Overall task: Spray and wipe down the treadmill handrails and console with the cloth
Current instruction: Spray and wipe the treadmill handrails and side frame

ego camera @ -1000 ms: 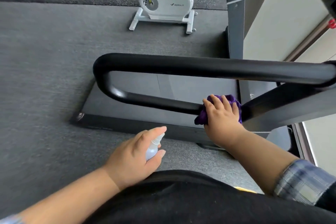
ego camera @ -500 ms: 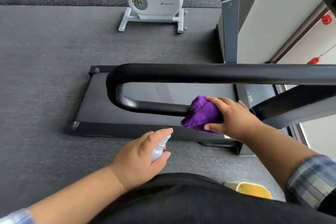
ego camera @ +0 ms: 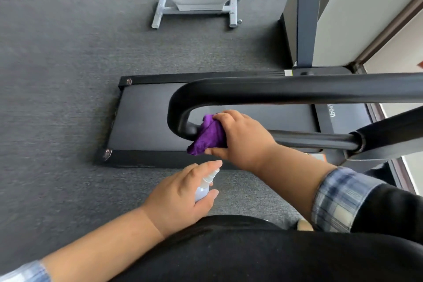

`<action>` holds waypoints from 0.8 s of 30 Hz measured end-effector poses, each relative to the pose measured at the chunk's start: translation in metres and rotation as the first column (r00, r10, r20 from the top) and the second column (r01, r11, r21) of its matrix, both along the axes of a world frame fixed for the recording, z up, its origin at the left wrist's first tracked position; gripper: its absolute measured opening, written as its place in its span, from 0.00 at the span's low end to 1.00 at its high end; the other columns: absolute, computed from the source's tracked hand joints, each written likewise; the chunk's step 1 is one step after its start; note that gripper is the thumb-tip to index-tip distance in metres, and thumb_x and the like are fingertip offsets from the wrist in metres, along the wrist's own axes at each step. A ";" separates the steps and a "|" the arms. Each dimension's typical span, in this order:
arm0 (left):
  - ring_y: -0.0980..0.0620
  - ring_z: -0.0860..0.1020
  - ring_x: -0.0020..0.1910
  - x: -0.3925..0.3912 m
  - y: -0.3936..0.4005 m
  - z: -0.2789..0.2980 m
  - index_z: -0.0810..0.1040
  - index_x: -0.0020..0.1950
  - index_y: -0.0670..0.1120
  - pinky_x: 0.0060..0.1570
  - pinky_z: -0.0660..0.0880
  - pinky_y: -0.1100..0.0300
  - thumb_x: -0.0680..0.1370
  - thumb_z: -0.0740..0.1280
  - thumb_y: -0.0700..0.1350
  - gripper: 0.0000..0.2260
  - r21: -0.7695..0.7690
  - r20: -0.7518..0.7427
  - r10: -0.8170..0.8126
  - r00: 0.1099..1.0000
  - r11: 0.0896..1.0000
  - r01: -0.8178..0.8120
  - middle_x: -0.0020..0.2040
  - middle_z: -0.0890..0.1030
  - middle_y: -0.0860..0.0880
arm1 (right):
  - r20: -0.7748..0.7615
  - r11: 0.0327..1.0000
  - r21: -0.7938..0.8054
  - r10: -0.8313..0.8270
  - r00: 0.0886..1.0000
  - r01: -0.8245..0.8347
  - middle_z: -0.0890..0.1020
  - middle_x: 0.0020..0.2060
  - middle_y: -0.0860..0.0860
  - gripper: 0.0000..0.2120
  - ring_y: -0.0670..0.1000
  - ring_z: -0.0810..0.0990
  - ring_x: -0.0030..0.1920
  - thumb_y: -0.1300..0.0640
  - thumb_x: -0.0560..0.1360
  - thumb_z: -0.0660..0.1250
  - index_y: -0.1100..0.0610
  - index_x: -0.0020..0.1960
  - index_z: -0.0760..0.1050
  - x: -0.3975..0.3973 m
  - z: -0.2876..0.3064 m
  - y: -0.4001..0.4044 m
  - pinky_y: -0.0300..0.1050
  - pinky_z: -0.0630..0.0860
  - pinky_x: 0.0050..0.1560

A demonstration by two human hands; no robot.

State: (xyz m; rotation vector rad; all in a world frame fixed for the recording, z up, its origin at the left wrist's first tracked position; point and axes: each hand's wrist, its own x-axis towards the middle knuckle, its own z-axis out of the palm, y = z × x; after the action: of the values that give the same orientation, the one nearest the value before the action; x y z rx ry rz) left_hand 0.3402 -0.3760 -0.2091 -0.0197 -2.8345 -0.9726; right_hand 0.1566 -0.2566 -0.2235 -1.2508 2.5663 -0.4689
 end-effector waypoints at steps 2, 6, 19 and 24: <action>0.49 0.83 0.43 -0.002 -0.009 0.001 0.65 0.70 0.54 0.41 0.80 0.54 0.74 0.66 0.54 0.25 0.009 0.002 -0.035 0.999 0.999 0.035 0.51 0.83 0.50 | -0.023 1.000 -0.001 0.027 0.999 -0.027 0.73 0.67 0.55 0.47 0.59 0.73 0.66 0.22 0.67 0.58 0.57 0.72 0.69 0.010 0.005 -0.025 0.55 0.70 0.69; 0.50 0.83 0.43 -0.009 -0.019 0.000 0.64 0.70 0.55 0.39 0.80 0.55 0.74 0.66 0.53 0.26 -0.007 0.000 -0.137 0.991 0.991 0.137 0.52 0.82 0.49 | -0.118 0.999 0.043 0.018 0.993 -0.013 0.77 0.61 0.52 0.45 0.58 0.74 0.64 0.21 0.67 0.54 0.53 0.70 0.70 0.013 0.011 -0.040 0.56 0.65 0.70; 0.55 0.82 0.44 -0.055 0.019 -0.006 0.60 0.73 0.59 0.43 0.79 0.58 0.75 0.66 0.55 0.28 -0.009 -0.020 -0.250 0.968 0.968 0.250 0.54 0.81 0.52 | -0.028 0.992 0.092 -0.088 0.996 0.091 0.76 0.60 0.53 0.35 0.58 0.77 0.58 0.36 0.70 0.72 0.51 0.72 0.69 -0.020 -0.001 0.062 0.53 0.75 0.58; 0.57 0.81 0.44 -0.066 0.050 -0.002 0.60 0.72 0.59 0.44 0.78 0.61 0.75 0.65 0.54 0.27 0.016 -0.037 -0.235 0.971 0.972 0.236 0.53 0.80 0.56 | -0.084 0.967 0.186 -0.162 0.983 0.175 0.75 0.66 0.50 0.38 0.55 0.75 0.65 0.34 0.69 0.72 0.48 0.74 0.66 -0.048 -0.002 0.139 0.52 0.69 0.66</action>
State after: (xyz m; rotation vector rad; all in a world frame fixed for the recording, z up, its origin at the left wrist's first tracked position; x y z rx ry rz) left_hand 0.2741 -0.3256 -0.2115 -0.3759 -2.8364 -1.0335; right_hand 0.1084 -0.1176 -0.2256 -1.0046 2.7118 -0.2044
